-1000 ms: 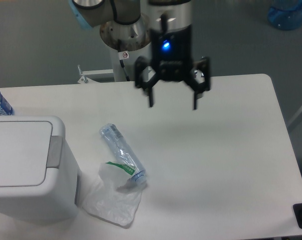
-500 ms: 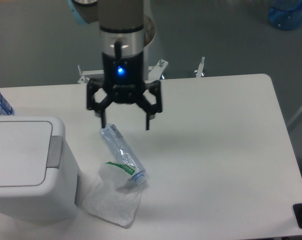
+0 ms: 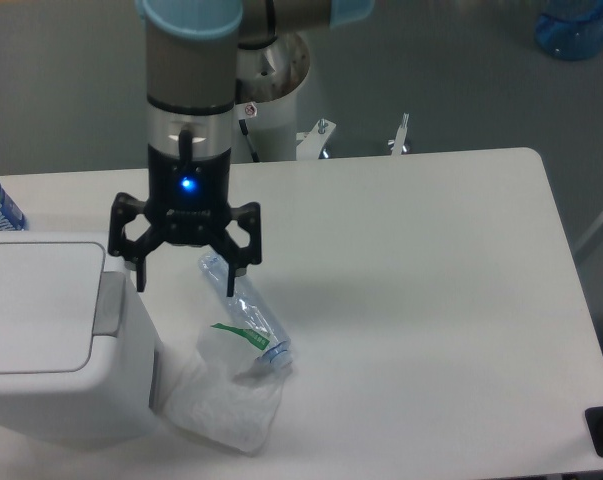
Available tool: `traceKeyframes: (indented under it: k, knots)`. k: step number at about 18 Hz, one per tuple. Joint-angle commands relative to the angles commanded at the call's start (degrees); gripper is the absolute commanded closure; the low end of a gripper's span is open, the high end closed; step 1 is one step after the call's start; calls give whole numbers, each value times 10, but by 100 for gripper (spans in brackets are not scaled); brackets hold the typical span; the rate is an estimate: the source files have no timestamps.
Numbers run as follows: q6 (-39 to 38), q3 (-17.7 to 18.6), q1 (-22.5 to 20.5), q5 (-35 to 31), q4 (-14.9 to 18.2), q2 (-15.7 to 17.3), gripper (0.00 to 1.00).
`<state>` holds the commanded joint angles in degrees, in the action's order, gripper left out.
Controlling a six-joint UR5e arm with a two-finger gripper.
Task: Open the trash can
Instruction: 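Hook the gripper finger under the lid edge and lift it upward, then hold the gripper at the lid edge while the lid swings open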
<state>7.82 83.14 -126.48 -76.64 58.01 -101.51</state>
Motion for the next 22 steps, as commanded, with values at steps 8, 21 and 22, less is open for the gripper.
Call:
traceKeyframes:
  k: [8,21,22]
  knots:
    - [-1,6,12,1,0,-5,0]
    - [-1,8,18,0,0,-14,0]
    - [0,9,18,0,0,-14,0]
